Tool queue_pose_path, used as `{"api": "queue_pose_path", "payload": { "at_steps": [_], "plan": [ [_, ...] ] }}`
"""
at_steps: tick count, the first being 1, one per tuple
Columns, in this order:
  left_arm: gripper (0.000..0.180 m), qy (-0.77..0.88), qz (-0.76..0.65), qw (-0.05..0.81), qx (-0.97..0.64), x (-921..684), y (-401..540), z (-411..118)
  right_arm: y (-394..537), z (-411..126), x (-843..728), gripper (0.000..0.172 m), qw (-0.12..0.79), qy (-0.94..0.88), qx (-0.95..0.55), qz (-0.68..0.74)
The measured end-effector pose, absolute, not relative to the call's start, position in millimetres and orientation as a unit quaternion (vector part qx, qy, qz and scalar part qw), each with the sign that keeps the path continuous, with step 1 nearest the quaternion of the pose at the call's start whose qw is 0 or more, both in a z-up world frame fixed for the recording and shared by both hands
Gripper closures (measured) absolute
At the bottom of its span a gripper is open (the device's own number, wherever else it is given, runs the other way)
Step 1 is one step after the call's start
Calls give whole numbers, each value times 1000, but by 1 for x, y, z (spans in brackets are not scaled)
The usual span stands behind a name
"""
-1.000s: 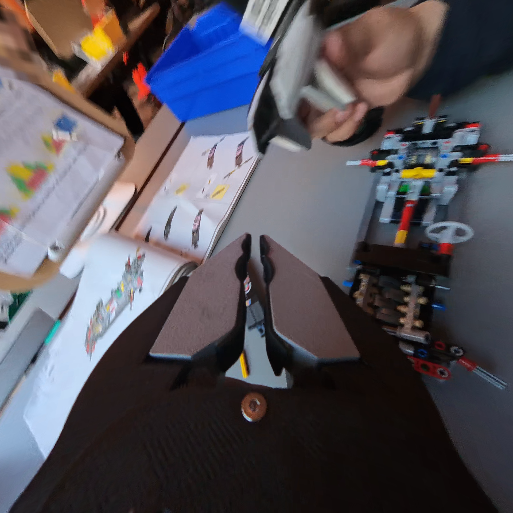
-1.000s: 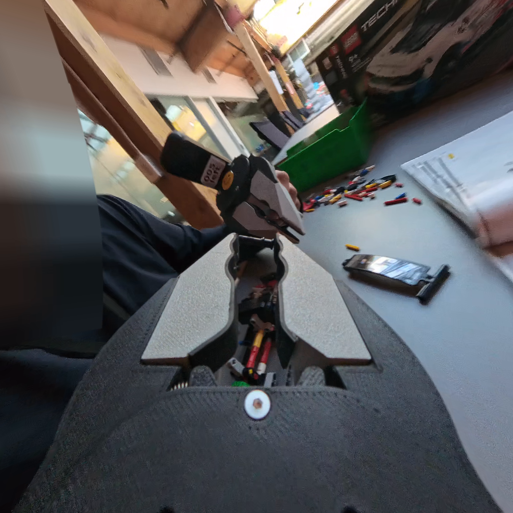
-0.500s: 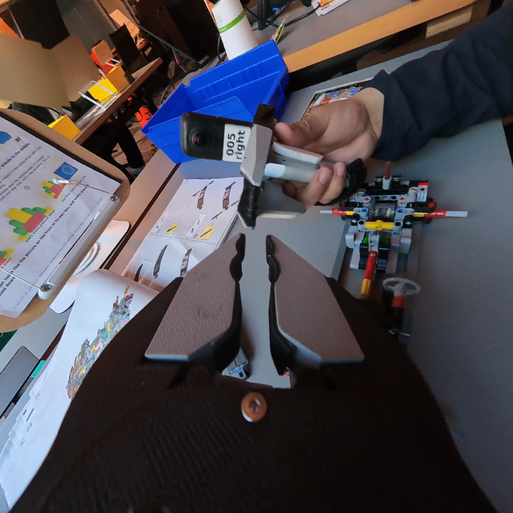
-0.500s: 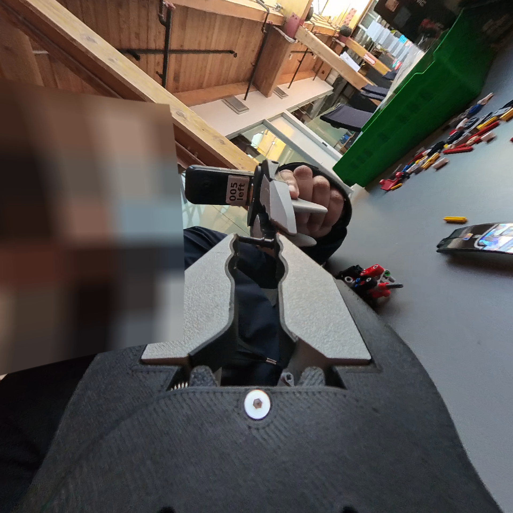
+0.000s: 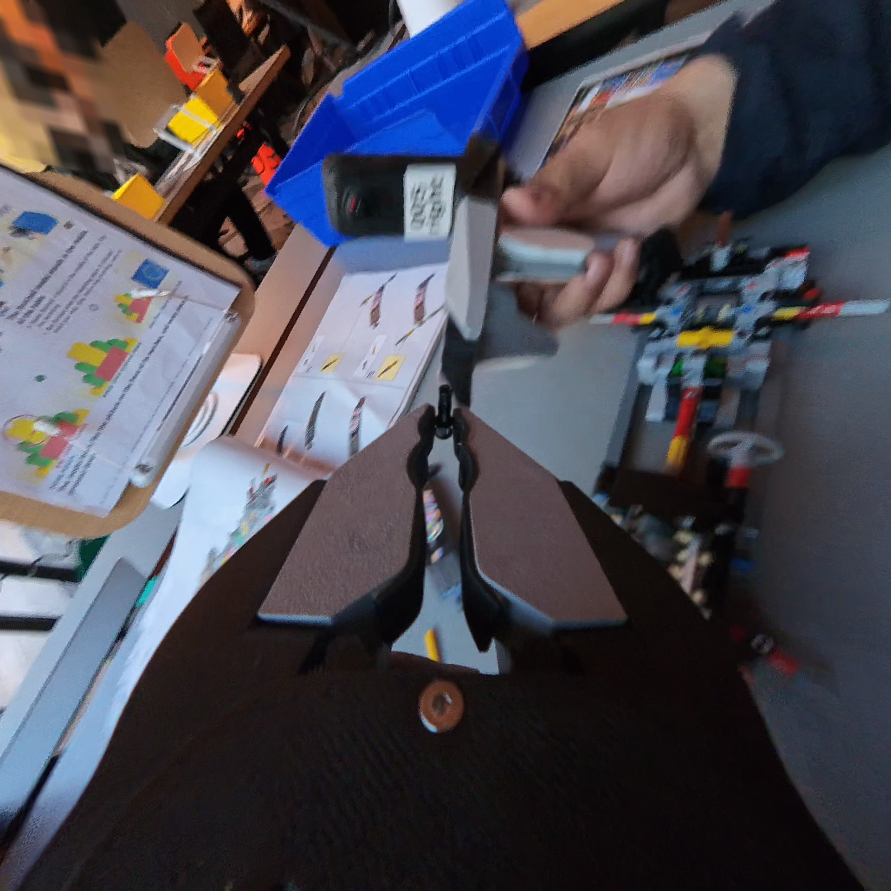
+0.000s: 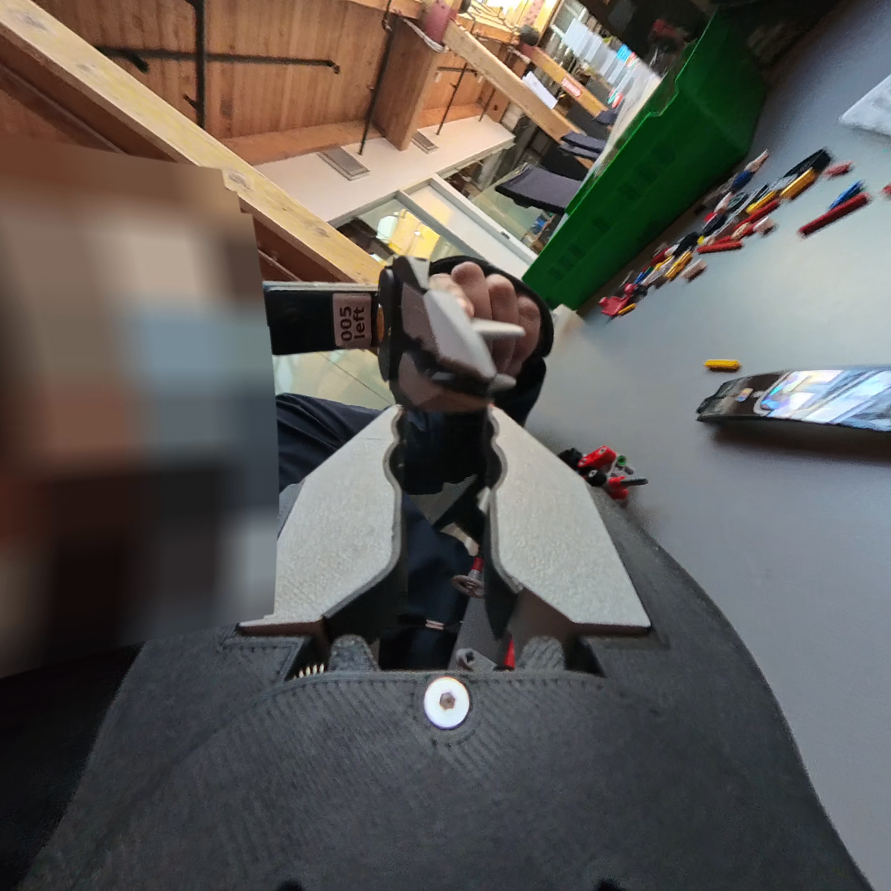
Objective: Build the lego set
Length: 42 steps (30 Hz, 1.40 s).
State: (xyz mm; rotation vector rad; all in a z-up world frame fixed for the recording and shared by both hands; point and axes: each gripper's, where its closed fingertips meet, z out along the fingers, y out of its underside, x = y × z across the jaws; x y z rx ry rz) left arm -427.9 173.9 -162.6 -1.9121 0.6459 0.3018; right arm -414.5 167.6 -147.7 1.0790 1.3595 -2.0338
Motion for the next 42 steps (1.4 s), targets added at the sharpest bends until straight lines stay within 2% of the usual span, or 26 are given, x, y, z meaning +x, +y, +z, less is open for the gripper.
{"api": "queue_pose_path", "payload": {
  "at_steps": [1,4,7,11,16,21,28,30,32,42],
  "plan": [
    [177,263,147,506,-808,-444,167,-163,175,-145,-415,147,211,503,391,-741],
    [176,202,121,388,-891,-498,130,-193,196,-146,-422,148,99,566,404,-712],
    [176,124,58,272,-952,-531,82,-236,200,-175,-435,152,-10,682,406,-608],
    [176,104,-5,220,-970,-532,53,-272,166,-210,-457,157,-40,807,344,-478],
    [176,111,-27,235,-965,-530,56,-274,128,-244,-499,153,-52,889,288,-351],
    [171,126,-35,244,-961,-528,55,-274,118,-263,-520,155,-64,918,255,-296],
    [169,132,-44,257,-956,-531,48,-273,107,-273,-524,153,-56,928,222,-293],
    [169,131,-44,268,-953,-531,48,-273,106,-273,-526,157,-54,927,220,-300],
    [175,128,-41,276,-952,-534,49,-273,104,-273,-524,170,-40,924,216,-312],
    [176,93,-90,320,-938,-528,69,-272,105,-273,-515,172,-22,921,215,-324]
  ]
}}
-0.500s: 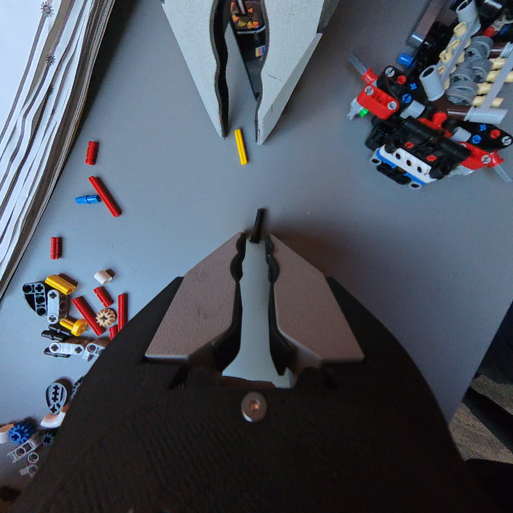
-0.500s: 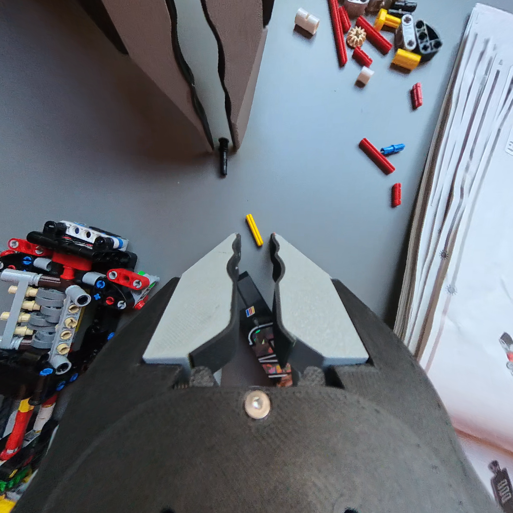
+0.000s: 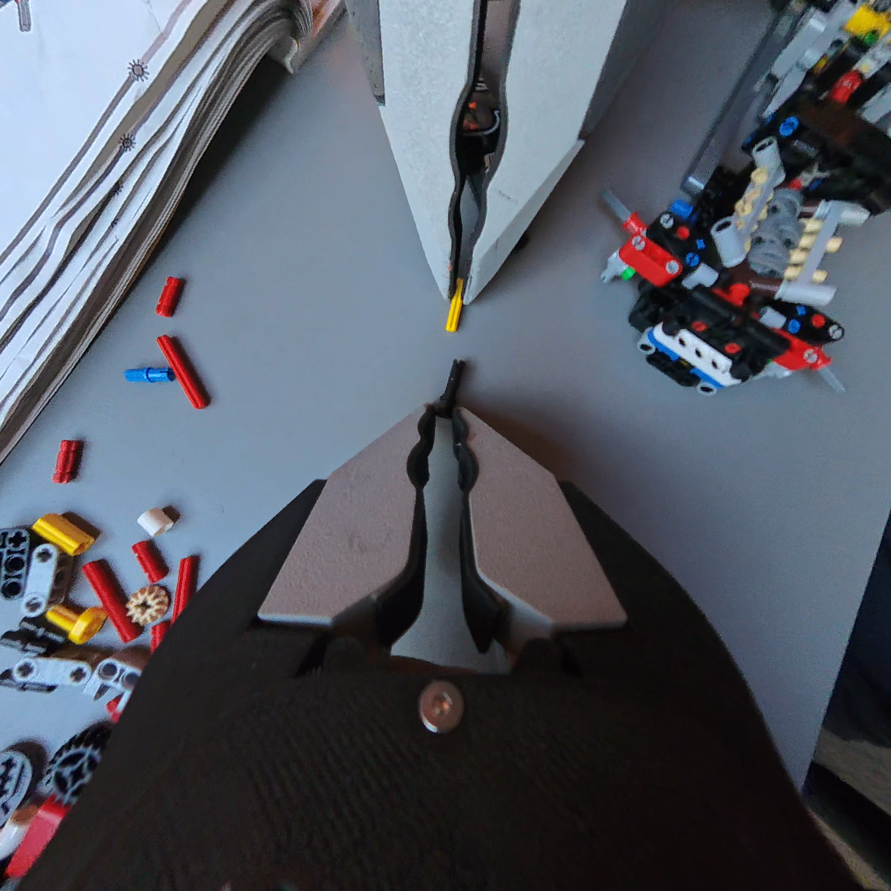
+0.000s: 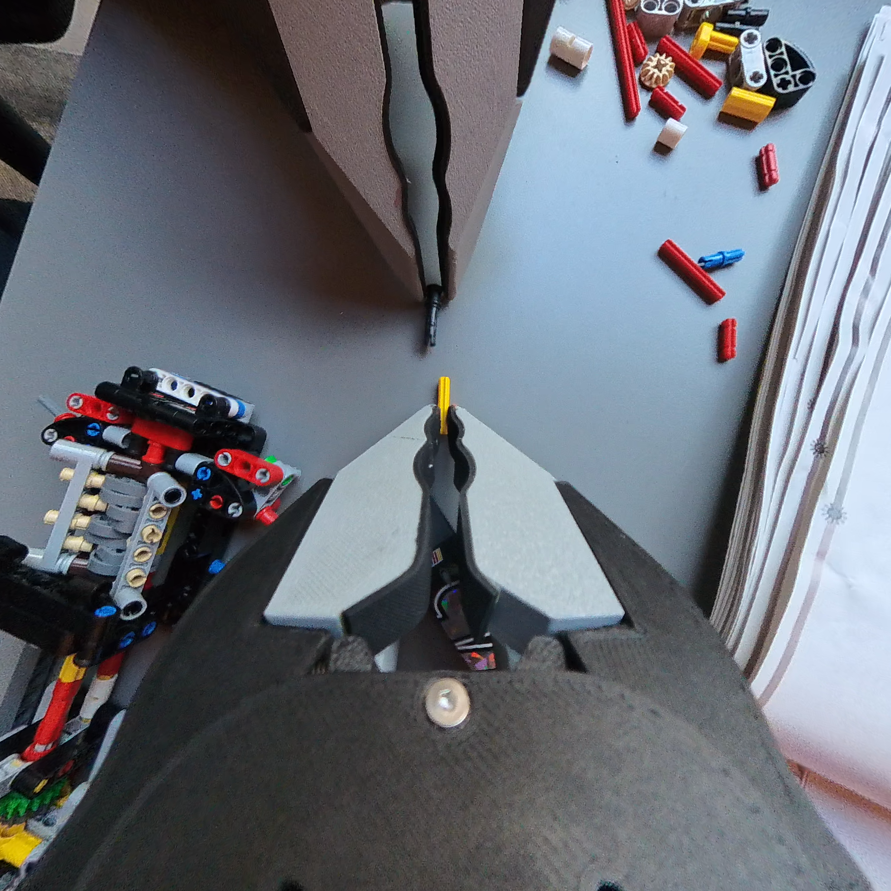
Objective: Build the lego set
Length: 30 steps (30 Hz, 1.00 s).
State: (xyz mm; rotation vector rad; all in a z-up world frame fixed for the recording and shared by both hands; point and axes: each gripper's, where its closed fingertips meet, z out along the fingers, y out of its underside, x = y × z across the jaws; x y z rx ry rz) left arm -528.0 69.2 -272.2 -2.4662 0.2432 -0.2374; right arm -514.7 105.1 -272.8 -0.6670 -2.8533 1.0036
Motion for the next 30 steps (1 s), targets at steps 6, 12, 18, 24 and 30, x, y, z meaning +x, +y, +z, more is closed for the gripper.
{"api": "queue_pose_path", "payload": {
  "at_steps": [6,12,18,24,30],
  "plan": [
    [172,88,-91,321,-939,-523,80,-272,121,-268,-515,172,25,-915,-244,321],
    [176,101,-75,331,-935,-525,85,-273,163,-210,-511,172,62,-889,-289,351],
    [176,79,-81,335,-935,-529,91,-271,258,-154,-464,172,153,-834,-380,369],
    [176,154,-88,359,-917,-493,146,-241,301,-193,-415,172,136,-778,-453,413],
    [176,228,-123,340,-904,-444,211,-244,301,-228,-392,172,125,-769,-445,441]
  ]
}}
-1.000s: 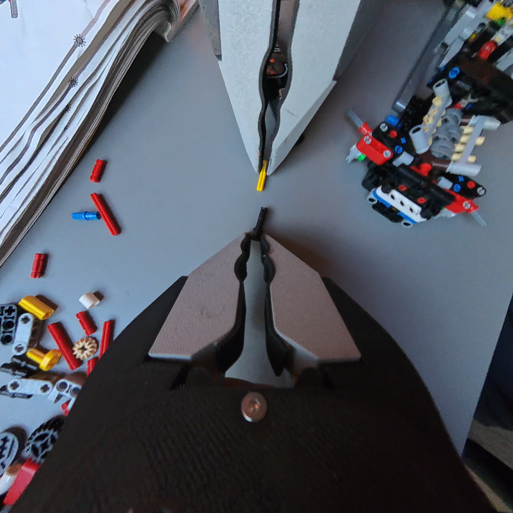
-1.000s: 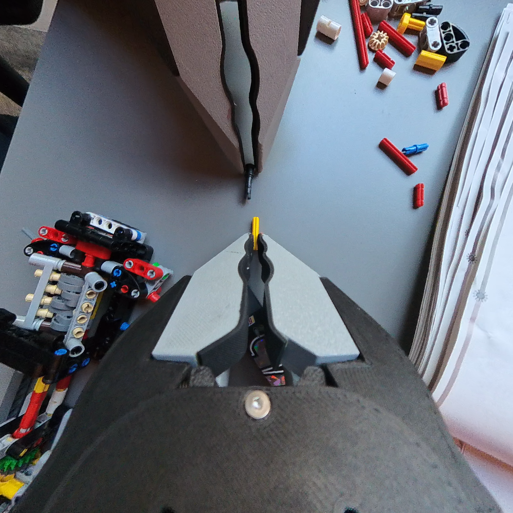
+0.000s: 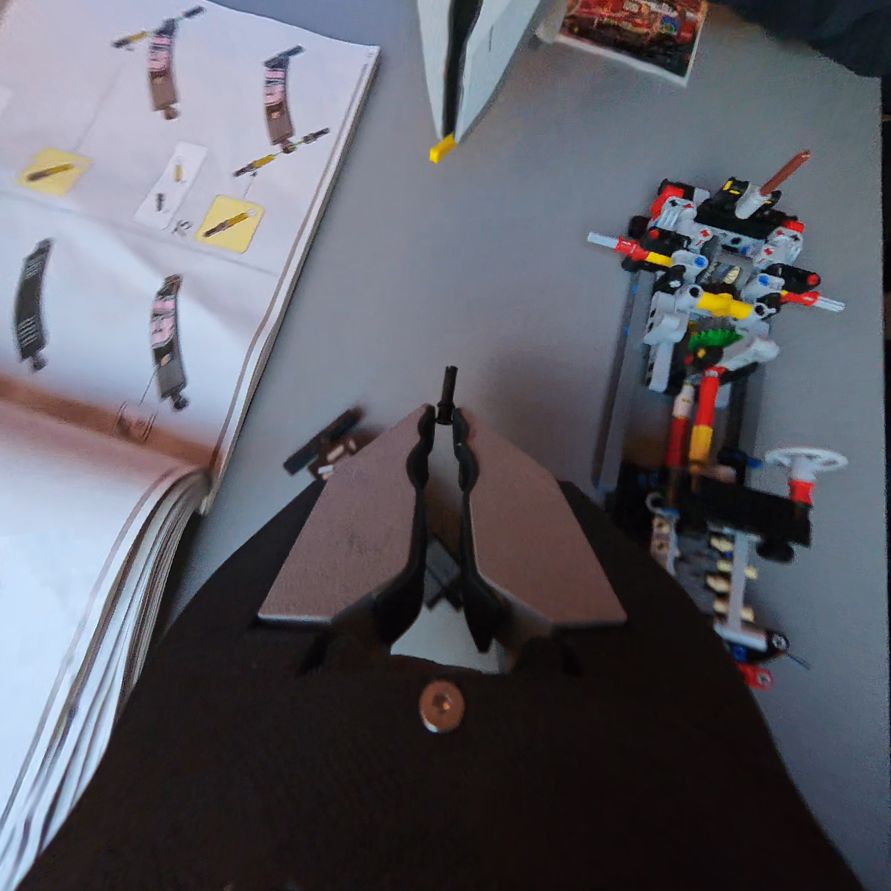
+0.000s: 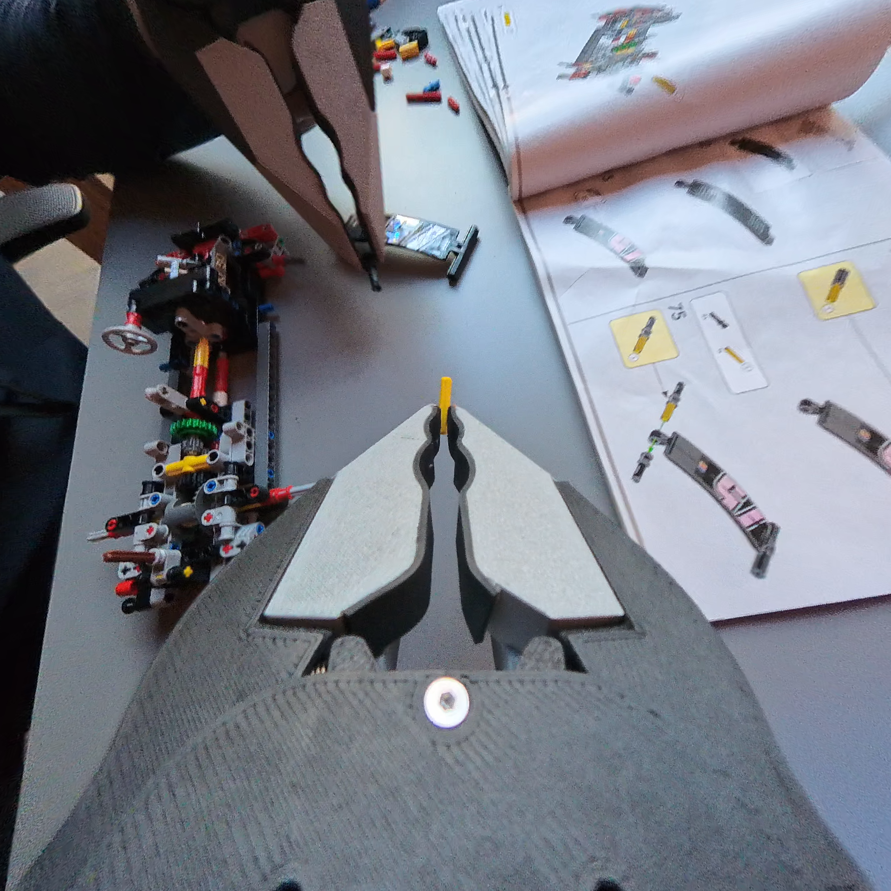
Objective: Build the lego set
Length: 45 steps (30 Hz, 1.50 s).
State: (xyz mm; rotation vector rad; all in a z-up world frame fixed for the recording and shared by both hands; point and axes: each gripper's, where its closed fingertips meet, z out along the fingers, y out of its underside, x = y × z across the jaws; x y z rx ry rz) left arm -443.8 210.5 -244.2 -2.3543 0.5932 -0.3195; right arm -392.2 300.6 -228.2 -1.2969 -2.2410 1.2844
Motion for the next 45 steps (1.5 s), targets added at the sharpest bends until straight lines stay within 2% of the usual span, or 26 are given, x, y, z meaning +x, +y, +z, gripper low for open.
{"api": "queue_pose_path", "payload": {
  "at_steps": [5,13,25,27,29,40,45],
  "plan": [
    [176,238,-134,304,-913,-428,222,-272,295,-244,-387,172,96,-788,-441,419],
    [176,213,-161,329,-906,-422,222,-275,289,-264,-387,171,60,-783,-454,420],
    [175,204,-171,326,-907,-426,218,-273,278,-274,-385,172,47,-798,-441,409],
    [164,207,-156,315,-913,-431,215,-273,278,-274,-384,172,48,-799,-440,407],
    [160,218,-158,289,-919,-433,204,-272,279,-274,-384,172,50,-799,-441,406],
    [163,256,-136,276,-916,-425,204,-273,278,-272,-384,172,61,-805,-436,399],
    [163,271,-214,263,-901,-392,200,-271,279,-266,-385,172,67,-801,-436,404]
  ]
}}
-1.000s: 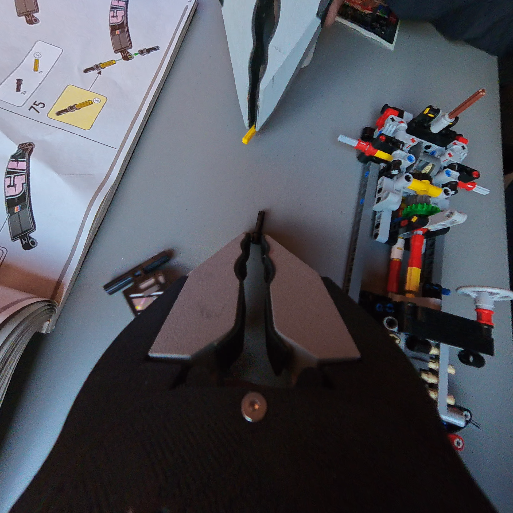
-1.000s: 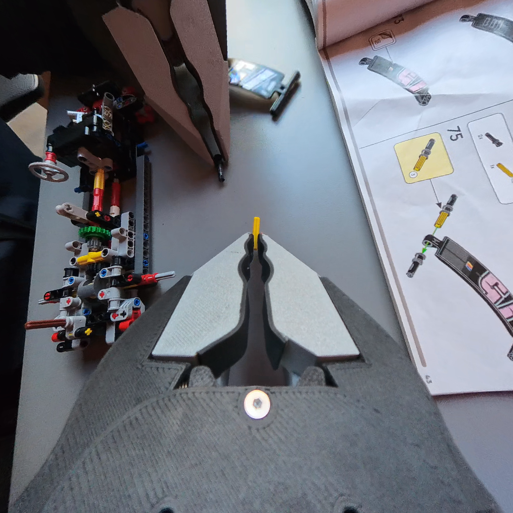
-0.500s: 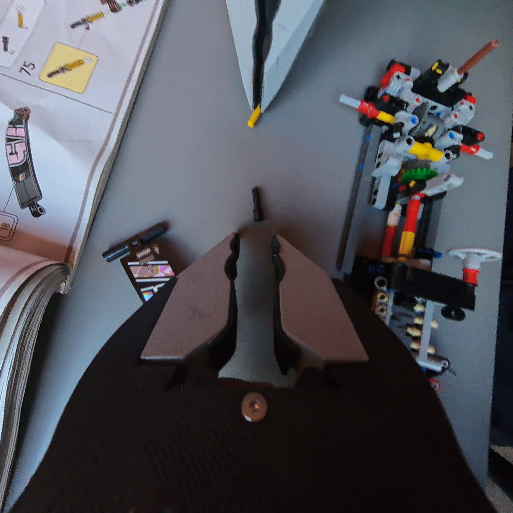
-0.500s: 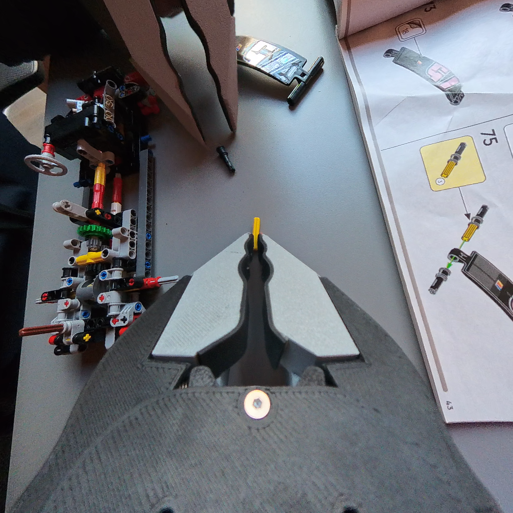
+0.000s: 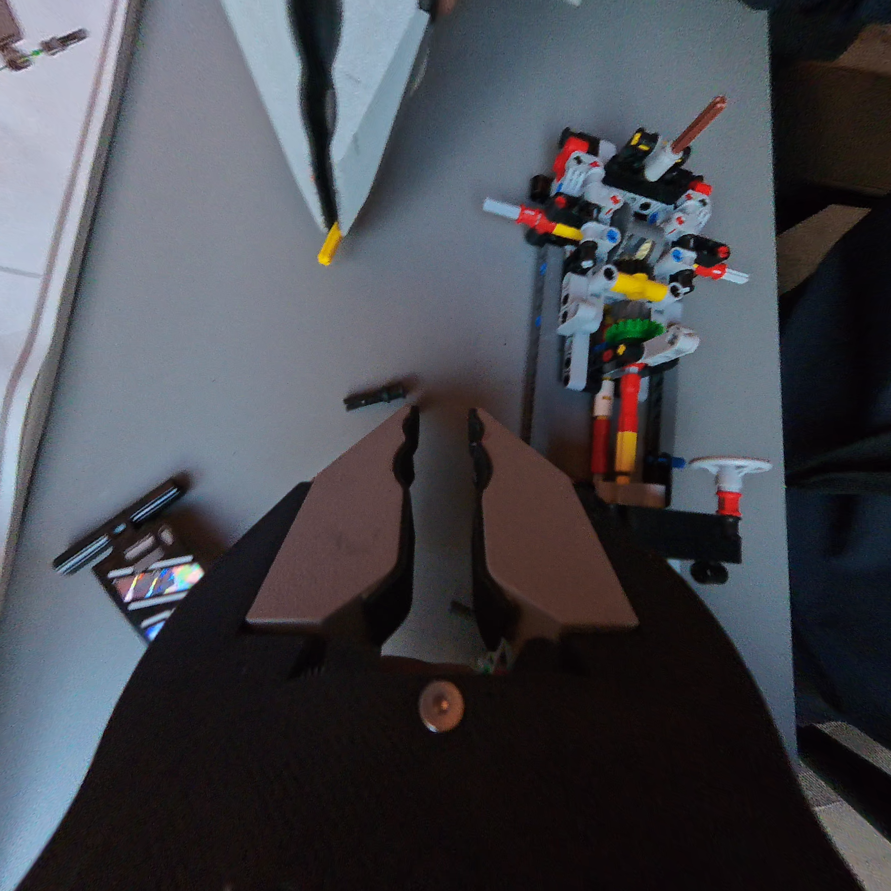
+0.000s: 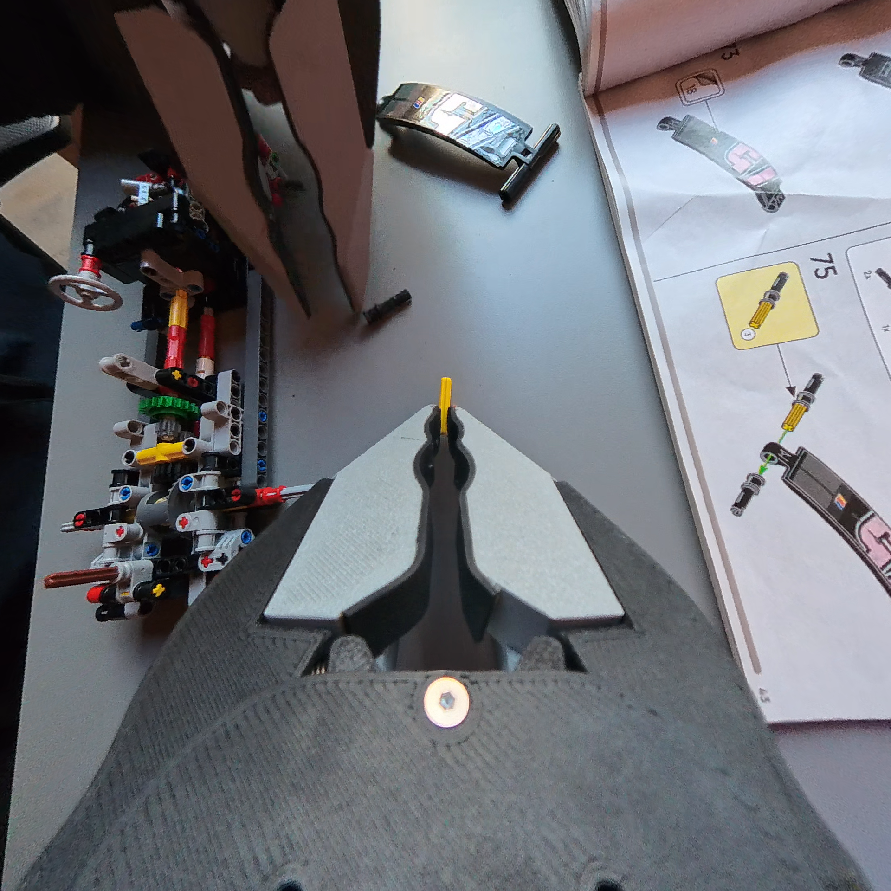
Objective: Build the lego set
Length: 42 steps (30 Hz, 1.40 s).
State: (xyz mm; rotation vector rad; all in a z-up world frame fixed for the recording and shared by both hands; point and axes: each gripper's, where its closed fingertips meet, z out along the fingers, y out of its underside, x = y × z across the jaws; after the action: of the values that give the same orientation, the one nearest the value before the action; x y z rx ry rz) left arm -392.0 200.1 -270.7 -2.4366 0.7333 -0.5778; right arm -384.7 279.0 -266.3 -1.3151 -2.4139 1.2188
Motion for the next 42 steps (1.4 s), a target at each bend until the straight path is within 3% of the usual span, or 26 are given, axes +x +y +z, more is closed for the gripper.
{"api": "queue_pose_path", "payload": {
  "at_steps": [6,9,15,20,24,32,42],
  "plan": [
    [171,257,-213,319,-887,-397,216,-249,282,-261,-382,172,73,-799,-437,406],
    [167,274,-139,338,-890,-416,231,-249,277,-264,-377,172,49,-804,-433,404],
    [160,342,-111,315,-878,-421,248,-263,270,-271,-374,171,37,-815,-435,380],
    [176,376,-101,272,-880,-416,268,-275,272,-274,-376,171,45,-817,-442,368],
    [179,354,-129,253,-891,-412,268,-276,279,-271,-376,172,58,-817,-445,363],
    [179,289,-174,290,-896,-406,260,-275,275,-273,-380,172,60,-812,-446,371],
    [179,290,-163,270,-904,-400,258,-276,272,-273,-382,172,78,-820,-430,370]
  ]
}}
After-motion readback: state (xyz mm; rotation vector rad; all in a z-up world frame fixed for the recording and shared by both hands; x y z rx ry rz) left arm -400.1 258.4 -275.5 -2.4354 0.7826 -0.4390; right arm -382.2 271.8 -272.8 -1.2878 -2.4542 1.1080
